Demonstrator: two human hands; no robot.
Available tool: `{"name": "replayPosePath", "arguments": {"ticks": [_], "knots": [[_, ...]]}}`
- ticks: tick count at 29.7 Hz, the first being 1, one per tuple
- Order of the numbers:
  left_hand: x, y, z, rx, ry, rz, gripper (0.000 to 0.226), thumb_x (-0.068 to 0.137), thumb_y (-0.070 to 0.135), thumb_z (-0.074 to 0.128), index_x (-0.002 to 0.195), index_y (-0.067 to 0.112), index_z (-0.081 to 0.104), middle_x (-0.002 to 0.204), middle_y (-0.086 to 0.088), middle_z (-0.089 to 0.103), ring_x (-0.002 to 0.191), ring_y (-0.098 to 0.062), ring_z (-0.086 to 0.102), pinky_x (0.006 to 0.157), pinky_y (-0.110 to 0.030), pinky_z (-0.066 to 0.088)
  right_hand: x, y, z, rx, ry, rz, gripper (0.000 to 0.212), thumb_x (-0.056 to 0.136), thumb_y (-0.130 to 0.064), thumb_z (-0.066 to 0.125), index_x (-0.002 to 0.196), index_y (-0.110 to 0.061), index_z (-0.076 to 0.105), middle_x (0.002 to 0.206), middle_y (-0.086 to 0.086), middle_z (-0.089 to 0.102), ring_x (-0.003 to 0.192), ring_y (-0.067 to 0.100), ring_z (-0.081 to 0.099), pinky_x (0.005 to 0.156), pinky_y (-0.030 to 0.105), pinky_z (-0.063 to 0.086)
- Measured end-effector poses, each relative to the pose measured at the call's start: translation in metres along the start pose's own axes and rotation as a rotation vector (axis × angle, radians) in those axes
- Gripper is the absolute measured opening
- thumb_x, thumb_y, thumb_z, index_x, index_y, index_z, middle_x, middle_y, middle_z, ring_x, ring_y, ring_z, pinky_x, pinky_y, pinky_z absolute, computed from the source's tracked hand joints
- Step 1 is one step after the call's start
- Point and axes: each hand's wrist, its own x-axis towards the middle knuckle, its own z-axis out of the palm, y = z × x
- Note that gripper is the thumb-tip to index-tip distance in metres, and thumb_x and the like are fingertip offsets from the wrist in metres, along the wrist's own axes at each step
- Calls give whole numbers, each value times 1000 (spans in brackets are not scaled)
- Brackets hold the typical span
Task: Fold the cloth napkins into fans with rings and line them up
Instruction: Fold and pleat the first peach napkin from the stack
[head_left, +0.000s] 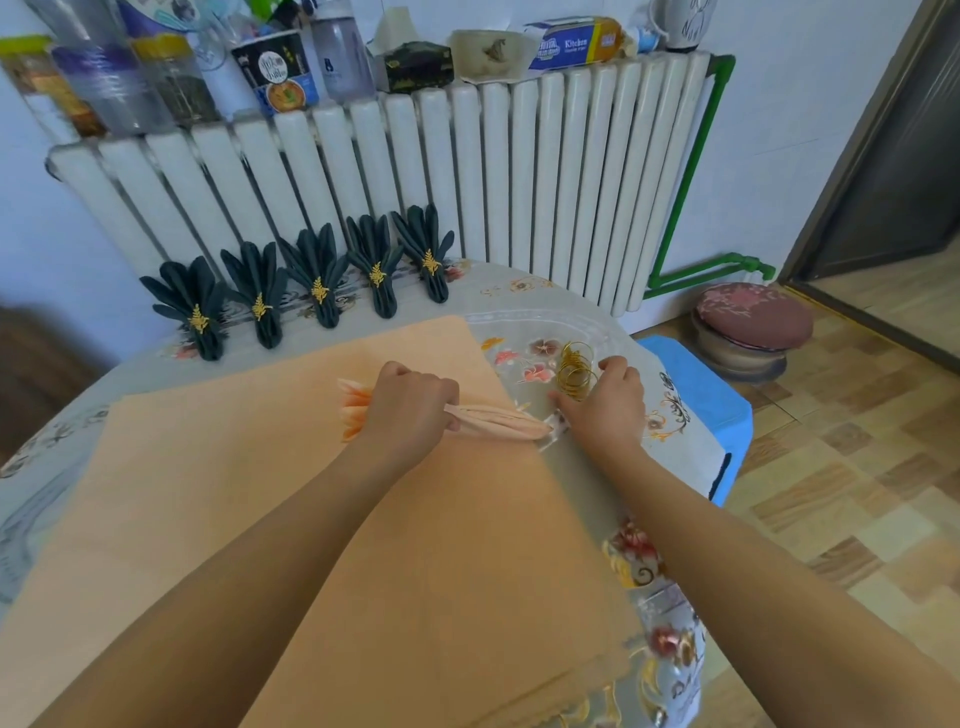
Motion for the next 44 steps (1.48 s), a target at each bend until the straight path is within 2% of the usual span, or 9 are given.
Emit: {"name": "replayPosePath", "arguments": {"ticks": [8,14,18,24,26,32,37,41,44], "knots": [[6,1,7,3,12,2,22,95,39,51,109,26,63,106,4,67,102,-18,55,94,-28,22,7,2,5,-4,3,-35,46,85,-27,65,119,-4,44,119,15,53,112,30,46,87,38,40],[-3,-3,3,-30,13,-23,20,93,36,55,108,26,64,106,3,67,102,-17,56,99,-29,22,-11,16,-7,208,-15,-60,43,84,-24,68,119,-8,49,113,9,59,107,25,54,79,31,44],[-16,-5,-4,-124,6,-84,16,89,38,61,100,27,66,99,3,70,100,-20,55,99,-30,22,-33,18,-26,476,-120,-147,38,82,-23,72,114,-15,55,105,-6,61,95,9,57,69,10,42],[-53,-4,-27,-230,18,-178,15,85,39,66,96,29,68,97,4,70,113,-27,43,91,-29,24,-77,12,-47,577,-370,-240,34,72,-24,81,99,-20,61,92,-10,65,83,6,61,69,7,44],[-62,-3,-33,-257,27,-188,17,85,38,67,98,27,69,99,2,70,115,-27,40,93,-28,24,-86,10,-48,588,-407,-268,34,72,-25,81,99,-22,61,91,-8,68,84,10,64,75,15,48],[-99,-1,-52,-333,70,-145,9,80,37,73,82,30,68,76,11,63,92,-13,53,108,-30,15,-116,-7,-58,506,-477,-380,30,75,-34,78,99,-30,61,89,-10,71,75,7,62,70,25,47],[-126,5,-64,-295,83,-105,11,79,38,72,86,30,70,90,10,67,91,-7,51,106,-31,16,-144,-34,-67,408,-490,-567,31,74,-35,78,102,-25,69,92,-12,66,85,6,58,71,20,43],[-138,9,-65,-326,80,-98,13,78,38,72,87,28,71,87,13,61,95,-7,52,106,-31,15,-161,-52,-68,248,-408,-659,35,78,-39,74,106,-18,71,98,0,68,89,17,59,78,35,48],[-145,8,-67,-313,9,-107,17,77,38,73,89,26,72,81,16,55,90,-4,46,108,-31,15,-169,-57,-65,-3,-401,-767,34,81,-47,67,100,-18,71,85,0,69,78,20,58,64,34,44]]}}
